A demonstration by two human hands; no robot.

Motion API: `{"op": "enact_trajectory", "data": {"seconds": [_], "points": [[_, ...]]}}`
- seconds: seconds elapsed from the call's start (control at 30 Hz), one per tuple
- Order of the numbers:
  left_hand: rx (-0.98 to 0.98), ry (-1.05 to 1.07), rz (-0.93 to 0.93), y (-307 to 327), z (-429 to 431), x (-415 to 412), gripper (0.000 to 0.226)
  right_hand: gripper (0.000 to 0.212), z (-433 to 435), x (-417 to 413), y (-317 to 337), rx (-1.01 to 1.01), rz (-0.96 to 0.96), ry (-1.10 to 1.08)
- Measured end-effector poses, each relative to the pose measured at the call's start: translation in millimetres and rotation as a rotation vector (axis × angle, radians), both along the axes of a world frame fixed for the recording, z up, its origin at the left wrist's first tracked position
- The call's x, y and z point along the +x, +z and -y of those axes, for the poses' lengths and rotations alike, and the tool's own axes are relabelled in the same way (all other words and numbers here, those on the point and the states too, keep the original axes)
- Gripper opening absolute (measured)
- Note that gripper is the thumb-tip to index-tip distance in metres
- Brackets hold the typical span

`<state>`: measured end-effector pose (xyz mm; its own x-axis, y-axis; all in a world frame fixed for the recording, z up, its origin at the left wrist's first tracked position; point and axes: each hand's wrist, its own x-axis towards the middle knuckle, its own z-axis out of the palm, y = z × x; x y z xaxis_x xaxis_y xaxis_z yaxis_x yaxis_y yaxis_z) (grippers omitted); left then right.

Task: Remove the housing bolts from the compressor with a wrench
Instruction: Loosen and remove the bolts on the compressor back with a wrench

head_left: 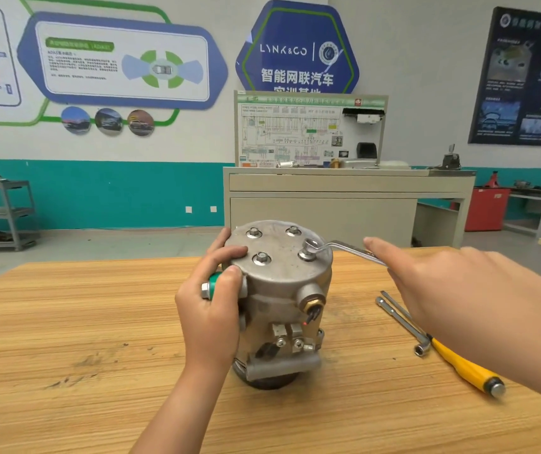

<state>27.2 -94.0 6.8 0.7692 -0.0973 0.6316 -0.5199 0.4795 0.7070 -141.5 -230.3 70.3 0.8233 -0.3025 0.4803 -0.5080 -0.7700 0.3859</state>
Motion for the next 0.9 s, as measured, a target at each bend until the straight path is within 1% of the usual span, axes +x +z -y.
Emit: {"op": "enact_trajectory", "data": {"seconds": [0.13, 0.17, 0.2, 0.27, 0.3, 0.33, 0.4, 0.43, 0.47, 0.53, 0.63, 0.73, 0.77, 0.8, 0.83, 0.9], "points": [[0.007, 0.054, 0.039, -2.5, 3.0, -2.0, 0.021, 0.073, -15.9, 6.9, 13.9, -0.086, -0.136, -0.042], [0.015, 0.067, 0.056, -2.0, 3.5, -3.6, 0.021, 0.074, -22.5, 7.1, 17.3, -0.077, -0.157, -0.056], [0.023, 0.074, 0.070, -1.6, 4.1, -4.9, 0.024, 0.075, -28.1, 6.2, 15.9, -0.051, -0.172, -0.073], [0.028, 0.060, 0.079, -2.2, 4.3, -4.4, 0.031, 0.075, -33.5, 4.5, 5.3, -0.063, -0.153, -0.086], [0.032, 0.043, 0.074, -2.6, 3.4, -2.9, 0.031, 0.071, -33.6, 2.0, 0.6, -0.034, -0.129, -0.096], [0.039, 0.021, 0.069, -2.5, 2.1, -1.1, 0.028, 0.059, -25.6, -1.8, -6.9, -0.053, -0.009, -0.033], [0.066, -0.033, 0.053, -0.4, 0.6, 4.2, 0.022, 0.020, 2.7, 0.0, -15.9, -0.266, 0.291, 0.135], [0.087, -0.056, 0.047, 1.6, 0.2, 6.4, 0.023, 0.022, 19.2, 4.8, -15.3, -0.316, 0.366, 0.208], [0.106, -0.070, 0.053, 4.1, -0.2, 7.8, 0.025, 0.028, 36.5, 12.9, -15.8, -0.334, 0.397, 0.307], [0.132, -0.090, 0.078, 10.6, 0.5, 10.5, 0.026, 0.031, 62.3, 37.8, -9.9, -0.295, 0.450, 0.478], [0.156, -0.119, 0.076, 16.6, 1.9, 13.8, 0.027, 0.025, 72.9, 88.1, 7.3, -0.271, 0.476, 0.547], [0.167, -0.125, 0.062, 19.7, 3.2, 13.8, 0.027, 0.020, 58.2, 128.8, 29.3, -0.270, 0.373, 0.696], [0.160, -0.124, 0.053, 20.4, 3.3, 12.9, 0.028, 0.020, 52.0, 133.4, 35.1, -0.282, 0.371, 0.715], [0.151, -0.124, 0.042, 20.7, 3.3, 12.4, 0.028, 0.018, 46.8, 133.7, 39.5, -0.263, 0.424, 0.712], [0.142, -0.123, 0.030, 20.2, 2.8, 12.0, 0.029, 0.018, 43.7, 130.5, 43.5, -0.173, 0.539, 0.698], [0.118, -0.109, 0.023, 17.7, 1.3, 12.0, 0.029, 0.022, 40.4, 115.2, 50.2, 0.161, 0.816, 0.614]]}}
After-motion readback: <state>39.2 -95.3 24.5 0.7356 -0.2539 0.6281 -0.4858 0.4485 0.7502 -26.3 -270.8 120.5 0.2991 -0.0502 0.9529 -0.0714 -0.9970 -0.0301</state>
